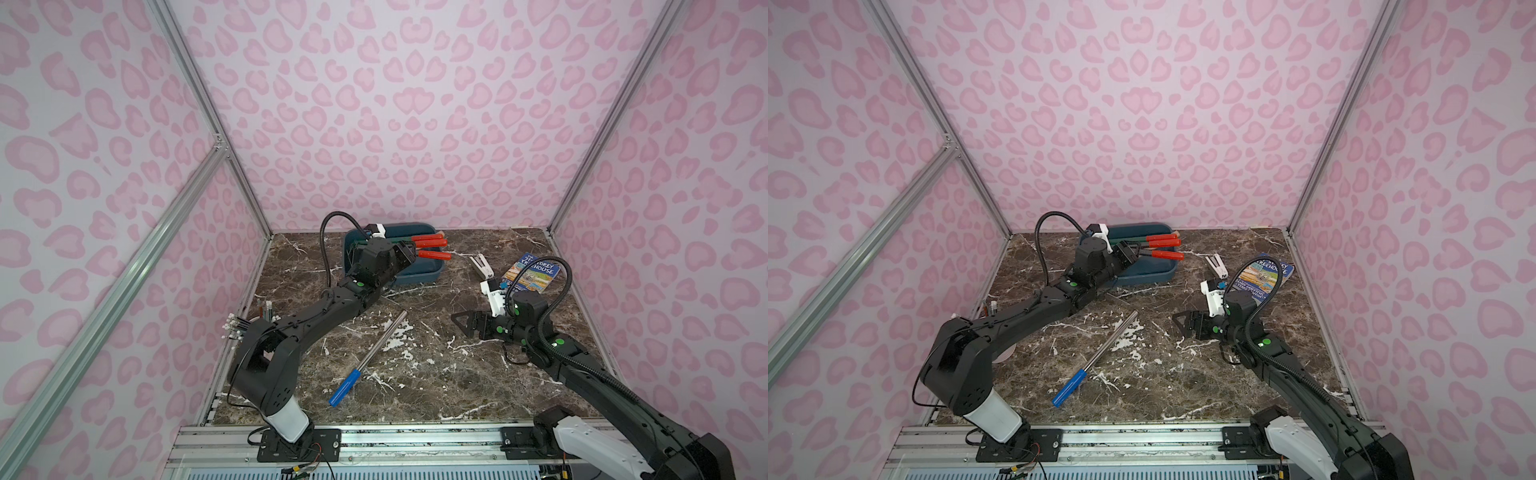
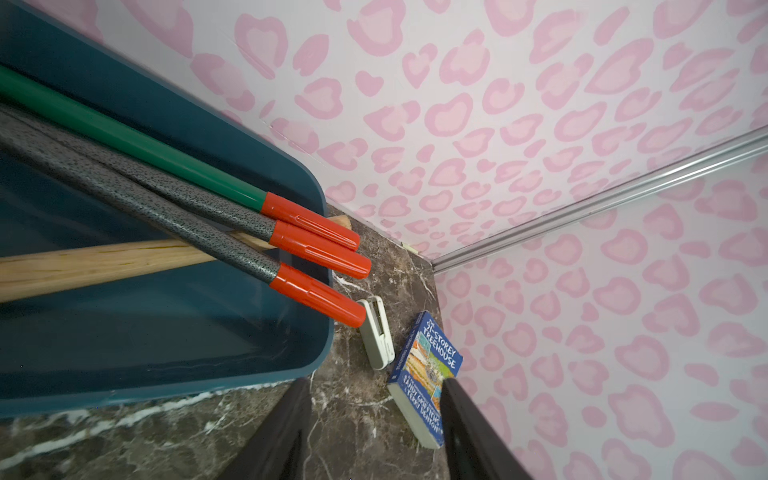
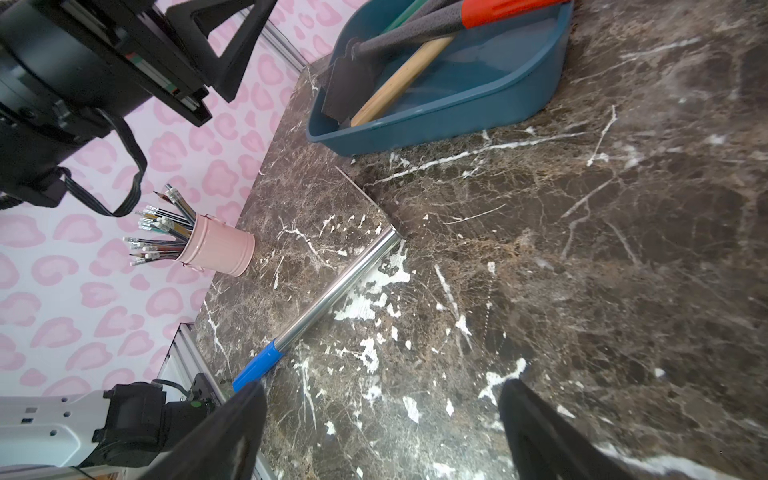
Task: Put the small hoe into the storage box
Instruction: Move the hoe to the center of the board.
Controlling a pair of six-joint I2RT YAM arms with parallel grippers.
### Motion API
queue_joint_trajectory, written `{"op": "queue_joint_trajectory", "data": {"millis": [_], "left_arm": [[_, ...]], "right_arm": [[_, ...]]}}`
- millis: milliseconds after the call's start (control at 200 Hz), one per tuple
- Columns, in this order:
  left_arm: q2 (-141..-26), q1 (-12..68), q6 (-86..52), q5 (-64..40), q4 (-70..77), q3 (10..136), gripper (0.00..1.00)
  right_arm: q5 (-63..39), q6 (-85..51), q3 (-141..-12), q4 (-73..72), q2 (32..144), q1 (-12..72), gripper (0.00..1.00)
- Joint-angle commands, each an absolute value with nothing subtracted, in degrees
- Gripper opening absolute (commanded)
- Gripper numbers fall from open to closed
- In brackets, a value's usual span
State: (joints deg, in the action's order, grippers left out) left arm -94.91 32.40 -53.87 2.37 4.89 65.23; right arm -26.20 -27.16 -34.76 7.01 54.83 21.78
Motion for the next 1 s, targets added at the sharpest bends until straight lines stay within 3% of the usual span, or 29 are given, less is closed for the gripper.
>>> {"op": "queue_joint_trajectory", "data": {"millis": [0,280,365,995], "left_arm": [[-92.4,32.3,-45.7,1.2,0.6,64.2,0.54],[-86.2,32.2,-36.6,-0.8,-7.7,62.1,0.55],[-84.1,32.2,-34.5,-1.8,-9.4,60.5,0.63],[-74.7,32.2,-24.7,-0.6,-23.4,52.8,0.84]], "right_arm": [[-27.3,-25.5,-34.5,5.0,54.7,22.4,0.92],[-27.4,-25.1,-34.5,5.2,55.5,23.9,0.92],[-27.3,-25.0,-34.8,5.4,56.0,24.3,0.92],[-28.1,-24.4,-37.6,6.3,62.2,28.2,0.92]]}}
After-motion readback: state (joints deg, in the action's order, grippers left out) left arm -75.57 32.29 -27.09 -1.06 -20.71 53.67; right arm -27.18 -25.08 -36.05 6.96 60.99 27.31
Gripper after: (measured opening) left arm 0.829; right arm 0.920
